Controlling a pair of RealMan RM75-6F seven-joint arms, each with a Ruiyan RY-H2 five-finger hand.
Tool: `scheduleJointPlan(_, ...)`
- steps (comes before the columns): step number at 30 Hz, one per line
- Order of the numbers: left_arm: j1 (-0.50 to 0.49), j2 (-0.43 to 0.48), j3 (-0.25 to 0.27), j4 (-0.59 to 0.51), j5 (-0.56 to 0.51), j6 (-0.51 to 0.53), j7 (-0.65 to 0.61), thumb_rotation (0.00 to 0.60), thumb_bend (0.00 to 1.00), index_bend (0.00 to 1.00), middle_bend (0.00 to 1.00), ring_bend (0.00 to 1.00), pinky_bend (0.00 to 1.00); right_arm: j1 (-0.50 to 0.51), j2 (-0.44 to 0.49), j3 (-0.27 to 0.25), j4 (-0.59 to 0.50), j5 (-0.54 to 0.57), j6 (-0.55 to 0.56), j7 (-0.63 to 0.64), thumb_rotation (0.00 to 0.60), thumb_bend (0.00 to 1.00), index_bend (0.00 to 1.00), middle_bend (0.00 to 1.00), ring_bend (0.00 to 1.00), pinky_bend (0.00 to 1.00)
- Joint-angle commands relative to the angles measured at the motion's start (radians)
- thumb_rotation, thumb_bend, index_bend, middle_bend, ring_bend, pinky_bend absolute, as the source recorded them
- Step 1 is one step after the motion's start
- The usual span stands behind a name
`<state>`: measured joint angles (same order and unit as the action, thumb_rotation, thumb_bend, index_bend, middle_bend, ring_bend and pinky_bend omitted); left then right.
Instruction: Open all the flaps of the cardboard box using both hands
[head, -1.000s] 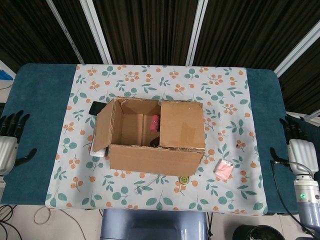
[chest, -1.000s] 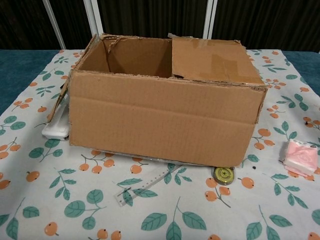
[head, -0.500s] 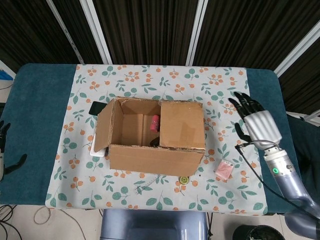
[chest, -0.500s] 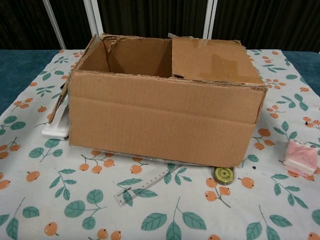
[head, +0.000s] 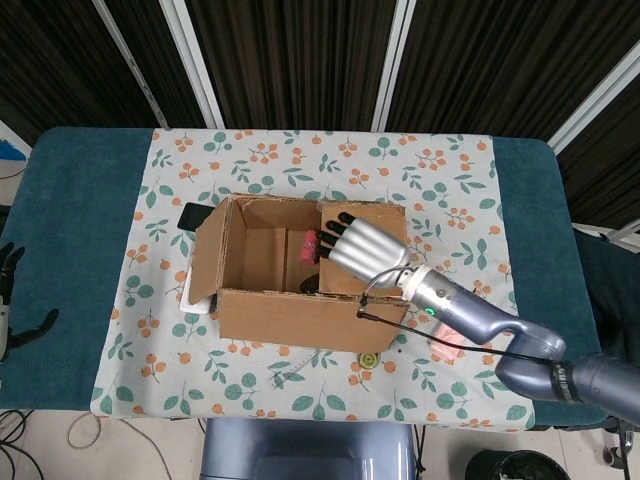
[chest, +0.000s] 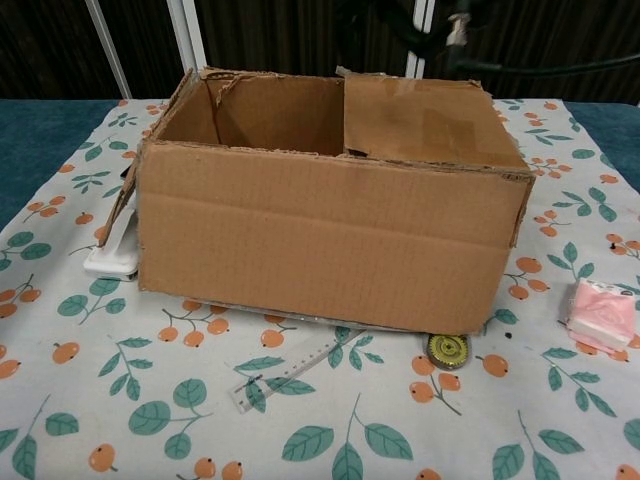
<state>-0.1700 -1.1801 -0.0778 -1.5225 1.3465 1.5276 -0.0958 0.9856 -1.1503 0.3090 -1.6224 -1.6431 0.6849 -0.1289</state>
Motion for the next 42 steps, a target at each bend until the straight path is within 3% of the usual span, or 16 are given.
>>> scheduleJointPlan(1, 0.000, 0.002, -0.004, -0.002, -0.001, -0.011, -0.005, 0.600, 0.20, 0.00, 0.00, 0.00, 0.06, 0.084, -0.084, -0.020, 0.071, -0.025, -0.063, 0.014, 0.600, 1.00, 0.42, 0.31, 0.27, 0.31)
scheduleJointPlan(7, 0.005, 0.006, -0.016, -0.003, -0.004, -0.024, -0.020, 0.600, 0.20, 0.00, 0.00, 0.00, 0.06, 0.167, -0.193, -0.030, 0.171, -0.004, -0.094, 0.041, 0.600, 1.00, 0.43, 0.32, 0.27, 0.31)
scheduleJointPlan(15, 0.006, 0.010, -0.025, -0.007, -0.008, -0.046, -0.031, 0.600, 0.20, 0.00, 0.00, 0.00, 0.06, 0.210, -0.231, -0.074, 0.246, -0.010, -0.105, 0.061, 0.600, 1.00, 0.50, 0.39, 0.28, 0.31)
scheduleJointPlan(32, 0.012, 0.022, -0.040, -0.024, -0.011, -0.073, -0.041, 0.600, 0.20, 0.00, 0.00, 0.00, 0.06, 0.239, -0.187, -0.166, 0.322, -0.049, -0.090, 0.023, 0.600, 1.00, 0.66, 0.53, 0.32, 0.31)
scheduleJointPlan(42, 0.017, 0.023, -0.047, -0.027, -0.003, -0.074, -0.044, 0.600, 0.20, 0.00, 0.00, 0.00, 0.06, 0.252, -0.086, -0.182, 0.251, -0.066, -0.073, -0.021, 0.600, 1.00, 0.69, 0.55, 0.33, 0.31)
